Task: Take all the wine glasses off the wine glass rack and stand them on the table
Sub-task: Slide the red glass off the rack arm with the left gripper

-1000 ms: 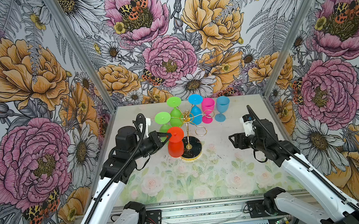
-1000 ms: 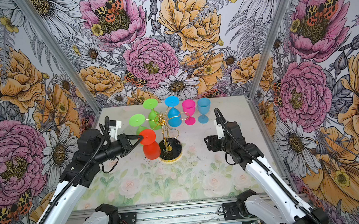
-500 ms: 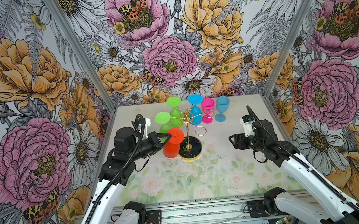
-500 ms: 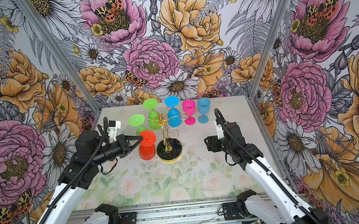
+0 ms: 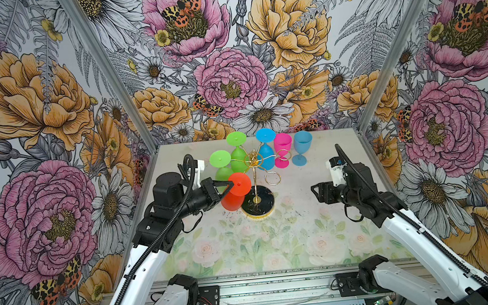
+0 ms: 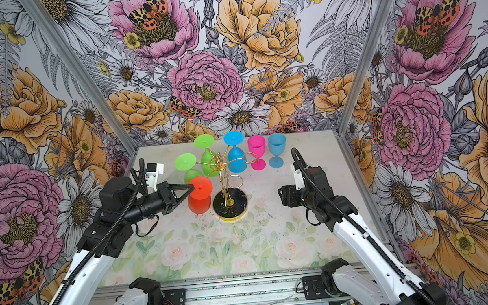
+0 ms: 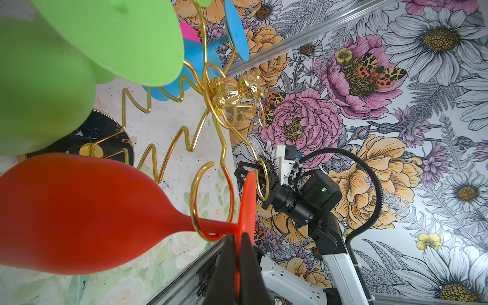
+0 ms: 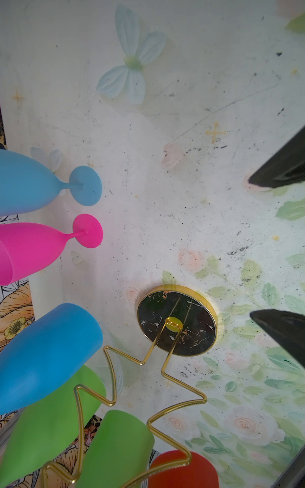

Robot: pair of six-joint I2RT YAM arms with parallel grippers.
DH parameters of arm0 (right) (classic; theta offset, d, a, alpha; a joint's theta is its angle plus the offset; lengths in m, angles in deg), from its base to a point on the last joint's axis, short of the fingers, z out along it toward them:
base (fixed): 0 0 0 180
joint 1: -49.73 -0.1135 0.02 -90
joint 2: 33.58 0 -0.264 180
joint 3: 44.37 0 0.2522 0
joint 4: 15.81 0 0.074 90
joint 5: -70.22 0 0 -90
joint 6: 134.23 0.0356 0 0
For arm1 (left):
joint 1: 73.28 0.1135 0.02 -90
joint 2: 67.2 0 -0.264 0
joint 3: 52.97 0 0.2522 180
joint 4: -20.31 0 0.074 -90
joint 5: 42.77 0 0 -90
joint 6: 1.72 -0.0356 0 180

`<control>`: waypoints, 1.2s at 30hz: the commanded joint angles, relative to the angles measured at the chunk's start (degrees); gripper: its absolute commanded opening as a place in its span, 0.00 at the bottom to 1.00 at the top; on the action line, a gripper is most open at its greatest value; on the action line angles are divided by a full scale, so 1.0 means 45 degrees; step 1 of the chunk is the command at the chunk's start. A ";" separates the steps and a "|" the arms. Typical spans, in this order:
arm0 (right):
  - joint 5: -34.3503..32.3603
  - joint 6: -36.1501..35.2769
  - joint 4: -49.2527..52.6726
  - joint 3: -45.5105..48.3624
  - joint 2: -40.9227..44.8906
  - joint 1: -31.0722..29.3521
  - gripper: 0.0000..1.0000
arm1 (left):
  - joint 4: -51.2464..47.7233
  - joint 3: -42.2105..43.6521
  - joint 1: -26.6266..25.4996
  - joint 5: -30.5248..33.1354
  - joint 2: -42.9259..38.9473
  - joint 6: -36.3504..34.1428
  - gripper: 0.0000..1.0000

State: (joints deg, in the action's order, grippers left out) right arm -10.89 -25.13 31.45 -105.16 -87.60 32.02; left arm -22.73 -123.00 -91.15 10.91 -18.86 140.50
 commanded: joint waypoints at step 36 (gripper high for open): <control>0.0084 0.0132 -0.0378 0.0245 0.0197 -0.0103 0.73 | 0.1411 -0.1418 0.0538 -0.0670 0.2305 0.1714 0.00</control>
State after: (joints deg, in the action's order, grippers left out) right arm -10.89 -25.13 31.40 -104.52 -87.60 32.02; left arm -18.49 -127.46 -89.58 7.31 -8.48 148.00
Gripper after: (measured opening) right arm 0.737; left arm 0.054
